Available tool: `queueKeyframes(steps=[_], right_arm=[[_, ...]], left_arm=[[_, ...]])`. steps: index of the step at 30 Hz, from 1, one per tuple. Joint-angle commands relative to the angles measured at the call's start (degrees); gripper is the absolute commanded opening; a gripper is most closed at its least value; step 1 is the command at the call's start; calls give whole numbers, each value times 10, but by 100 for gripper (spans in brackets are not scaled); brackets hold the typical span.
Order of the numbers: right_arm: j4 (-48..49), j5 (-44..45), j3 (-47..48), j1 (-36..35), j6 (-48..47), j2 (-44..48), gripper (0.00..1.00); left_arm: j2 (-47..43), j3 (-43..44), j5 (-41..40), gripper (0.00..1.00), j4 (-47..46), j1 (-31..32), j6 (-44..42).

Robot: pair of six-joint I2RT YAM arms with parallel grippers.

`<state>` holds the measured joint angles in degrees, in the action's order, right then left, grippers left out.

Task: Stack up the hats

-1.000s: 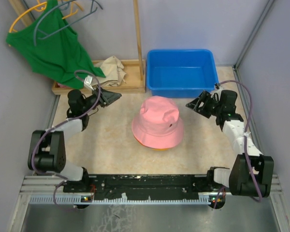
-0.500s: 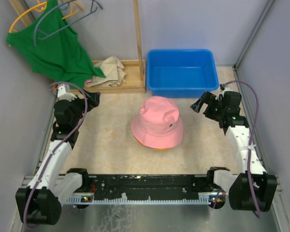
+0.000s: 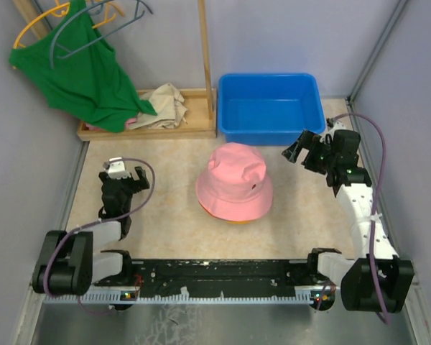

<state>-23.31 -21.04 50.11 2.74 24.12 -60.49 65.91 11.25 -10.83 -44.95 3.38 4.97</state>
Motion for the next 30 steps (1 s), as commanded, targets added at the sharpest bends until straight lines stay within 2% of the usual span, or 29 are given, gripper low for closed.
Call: queueKeyframes(steps=[1, 5, 7, 9, 11, 13, 16, 21, 25, 28, 30], right_arm=[[21, 8, 43, -4, -13, -27, 99], [28, 99, 58, -3, -28, -67, 99], [49, 145, 51, -4, -53, -82, 99], [84, 163, 32, -5, -109, -99, 99], [118, 194, 14, -8, -151, -126, 99], [156, 204, -9, -8, -148, -157, 99], [247, 168, -56, -8, -143, -191, 99], [412, 195, -147, -8, -148, -206, 99], [641, 237, -260, -10, -193, -192, 99], [861, 249, -380, -7, -198, -187, 99], [961, 258, -425, -9, -195, -201, 99]], left_arm=[[90, -67, 21, 100, -293, -1, -61], [212, -122, 35, 100, -532, -1, -67], [266, -125, 69, 100, -576, -1, -76], [283, -107, 98, 100, -576, -1, -95], [272, -100, 89, 100, -548, -1, -91], [268, -89, 86, 100, -524, -1, -90], [259, -67, 73, 100, -469, -1, -85], [259, -60, 50, 100, -456, -1, -79], [257, -50, 48, 100, -435, -1, -79], [255, -40, 39, 100, -412, -1, -75], [255, -36, 32, 100, -405, 0, -71]])
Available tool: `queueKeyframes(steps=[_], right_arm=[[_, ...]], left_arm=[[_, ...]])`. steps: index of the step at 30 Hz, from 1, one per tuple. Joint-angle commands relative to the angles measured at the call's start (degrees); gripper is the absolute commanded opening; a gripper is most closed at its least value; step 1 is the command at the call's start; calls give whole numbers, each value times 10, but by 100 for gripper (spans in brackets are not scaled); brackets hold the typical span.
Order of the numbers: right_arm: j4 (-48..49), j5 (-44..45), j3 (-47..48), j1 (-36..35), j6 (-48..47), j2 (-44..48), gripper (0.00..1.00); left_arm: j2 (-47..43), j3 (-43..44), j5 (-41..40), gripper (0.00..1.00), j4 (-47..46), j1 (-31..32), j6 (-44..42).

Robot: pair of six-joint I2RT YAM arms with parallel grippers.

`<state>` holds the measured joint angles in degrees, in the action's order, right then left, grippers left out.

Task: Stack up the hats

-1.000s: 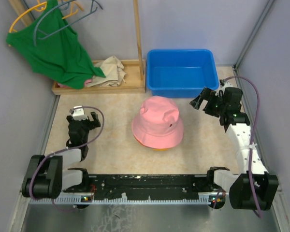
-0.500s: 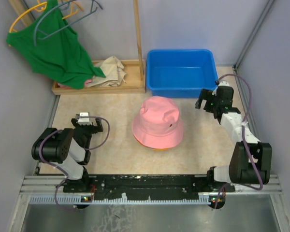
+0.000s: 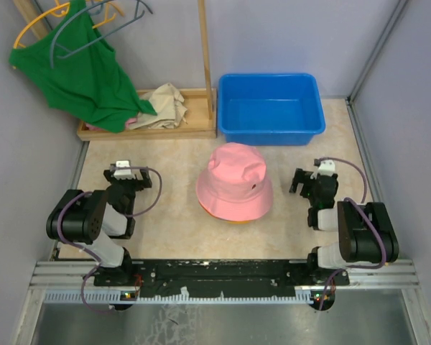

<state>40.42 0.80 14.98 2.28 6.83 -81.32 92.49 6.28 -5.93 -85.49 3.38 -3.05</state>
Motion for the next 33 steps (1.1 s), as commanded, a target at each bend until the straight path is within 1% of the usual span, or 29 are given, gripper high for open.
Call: queueKeyframes(steps=[1, 2, 4, 6, 9, 17, 22, 33], right_arm=[[369, 41, -86, -4, -21, -6, 99], [385, 38, -87, -4, -23, -18, 99], [323, 35, -70, -6, -27, -5, 99], [301, 48, -52, -9, -25, -14, 99], [304, 49, -52, -10, -25, -16, 99], [303, 35, -53, -10, -31, -13, 99], [281, -17, -40, -11, -52, -15, 99], [284, -17, -40, -12, -53, -17, 99]], left_arm=[[-11, 14, -19, 100, 2, -1, 9], [-11, 16, -23, 100, 7, -1, 11], [-12, 24, -36, 100, 24, -1, 16], [-13, 43, -49, 100, 56, -1, 21], [-12, 59, -34, 100, 87, -1, 16], [-13, 57, -33, 100, 84, -1, 15], [-13, 57, -34, 100, 84, -1, 15], [-13, 57, -34, 100, 84, 0, 15]])
